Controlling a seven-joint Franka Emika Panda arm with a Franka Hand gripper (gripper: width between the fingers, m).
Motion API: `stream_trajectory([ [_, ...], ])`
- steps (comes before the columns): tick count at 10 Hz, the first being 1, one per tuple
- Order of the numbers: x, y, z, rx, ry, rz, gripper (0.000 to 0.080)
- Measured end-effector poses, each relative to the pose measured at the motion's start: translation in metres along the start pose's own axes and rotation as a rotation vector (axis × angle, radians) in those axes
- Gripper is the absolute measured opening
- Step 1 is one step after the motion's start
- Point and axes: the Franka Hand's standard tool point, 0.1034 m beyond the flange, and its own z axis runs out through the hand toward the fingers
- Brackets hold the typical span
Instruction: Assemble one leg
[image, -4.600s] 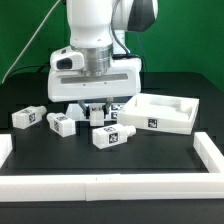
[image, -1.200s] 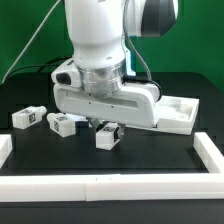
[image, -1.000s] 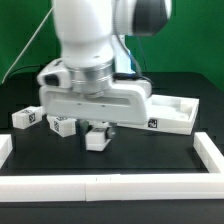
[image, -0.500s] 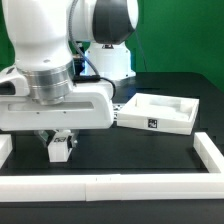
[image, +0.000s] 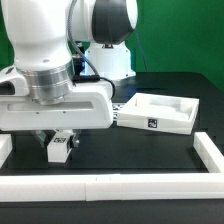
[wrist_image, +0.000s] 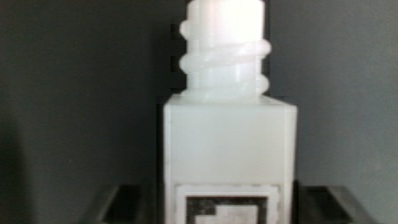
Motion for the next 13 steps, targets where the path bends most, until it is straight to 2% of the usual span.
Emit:
stream_trajectory([
  [1, -0.007, -0.005, -0.010, 0.007, -0.010, 0.012, 0.0467],
  [2, -0.025, -0.015, -0.016, 0.009, -0.007, 0.027, 0.0616],
  [3, -0.055, -0.031, -0.010, 0.008, -0.025, 0.052, 0.0639],
  [4, -0.074, -0.051, -0.016, 0.005, -0.033, 0.050, 0.0647],
  [5, -0.085, -0.068, -0.025, 0.006, -0.024, 0.083, 0.0647],
  [6, -0.093, -0.078, -0.027, 0.004, -0.024, 0.086, 0.0647],
  [9, -0.092, -0.075, -0.024, 0.002, -0.028, 0.069, 0.0649],
  [10, -0.096, -0.078, -0.024, 0.002, -0.031, 0.077, 0.0649],
  [12, -0.130, -0.097, -0.034, 0.006, -0.036, 0.110, 0.0649],
  [13, -0.151, -0.108, -0.033, -0.003, -0.011, 0.150, 0.0649],
])
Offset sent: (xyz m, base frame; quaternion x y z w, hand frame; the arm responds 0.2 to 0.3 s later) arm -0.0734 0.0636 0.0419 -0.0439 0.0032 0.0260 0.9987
